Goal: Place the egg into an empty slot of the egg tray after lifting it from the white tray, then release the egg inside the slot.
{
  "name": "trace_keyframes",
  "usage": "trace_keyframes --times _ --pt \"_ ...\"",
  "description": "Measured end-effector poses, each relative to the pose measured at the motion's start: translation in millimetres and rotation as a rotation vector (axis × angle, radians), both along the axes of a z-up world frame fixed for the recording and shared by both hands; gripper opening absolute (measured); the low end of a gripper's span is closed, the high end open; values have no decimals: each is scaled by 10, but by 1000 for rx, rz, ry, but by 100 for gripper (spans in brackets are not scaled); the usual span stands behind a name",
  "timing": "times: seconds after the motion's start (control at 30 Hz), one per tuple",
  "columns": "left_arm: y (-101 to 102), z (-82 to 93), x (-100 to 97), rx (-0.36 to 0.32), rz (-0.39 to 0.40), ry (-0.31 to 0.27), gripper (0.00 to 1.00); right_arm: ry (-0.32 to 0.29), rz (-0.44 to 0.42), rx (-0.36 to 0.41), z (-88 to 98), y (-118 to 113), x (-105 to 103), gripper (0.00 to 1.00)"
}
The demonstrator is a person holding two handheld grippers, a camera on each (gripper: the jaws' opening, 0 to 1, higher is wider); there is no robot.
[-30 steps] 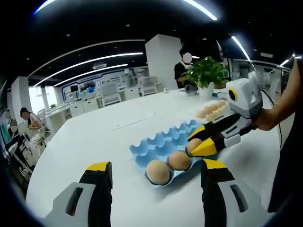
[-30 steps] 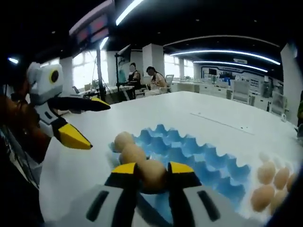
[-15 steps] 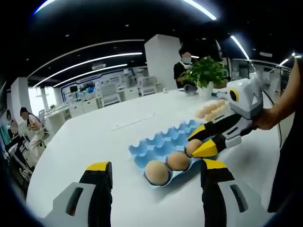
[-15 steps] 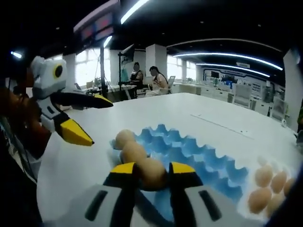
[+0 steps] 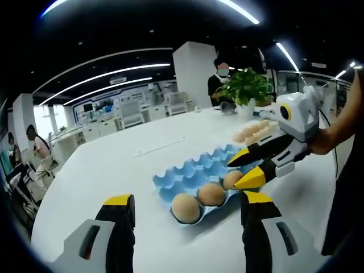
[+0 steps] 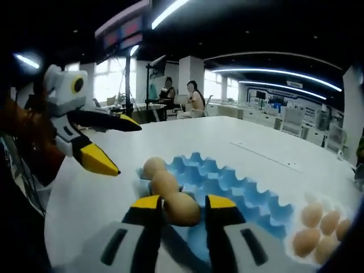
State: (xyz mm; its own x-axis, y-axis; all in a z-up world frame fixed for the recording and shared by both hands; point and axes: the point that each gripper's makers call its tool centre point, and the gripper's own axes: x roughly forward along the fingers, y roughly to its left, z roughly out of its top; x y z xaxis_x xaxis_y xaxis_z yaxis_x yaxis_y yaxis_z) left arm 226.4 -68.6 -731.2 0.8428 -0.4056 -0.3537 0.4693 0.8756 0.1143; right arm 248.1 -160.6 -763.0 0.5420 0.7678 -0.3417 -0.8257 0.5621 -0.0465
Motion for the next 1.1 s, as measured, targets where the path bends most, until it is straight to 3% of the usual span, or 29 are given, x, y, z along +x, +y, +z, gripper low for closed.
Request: trace_keyframes --times 0.57,0.97,1.1 --pt "-55 19 -15 -3 -5 -3 78 -12 -59 13 109 -302 -23 31" --pt "-90 28 -18 -4 -6 -2 78 -10 -188 7 96 -783 52 30" --pt "-104 38 -5 -3 -7 -3 78 -20 -286 -4 100 -1169 106 30"
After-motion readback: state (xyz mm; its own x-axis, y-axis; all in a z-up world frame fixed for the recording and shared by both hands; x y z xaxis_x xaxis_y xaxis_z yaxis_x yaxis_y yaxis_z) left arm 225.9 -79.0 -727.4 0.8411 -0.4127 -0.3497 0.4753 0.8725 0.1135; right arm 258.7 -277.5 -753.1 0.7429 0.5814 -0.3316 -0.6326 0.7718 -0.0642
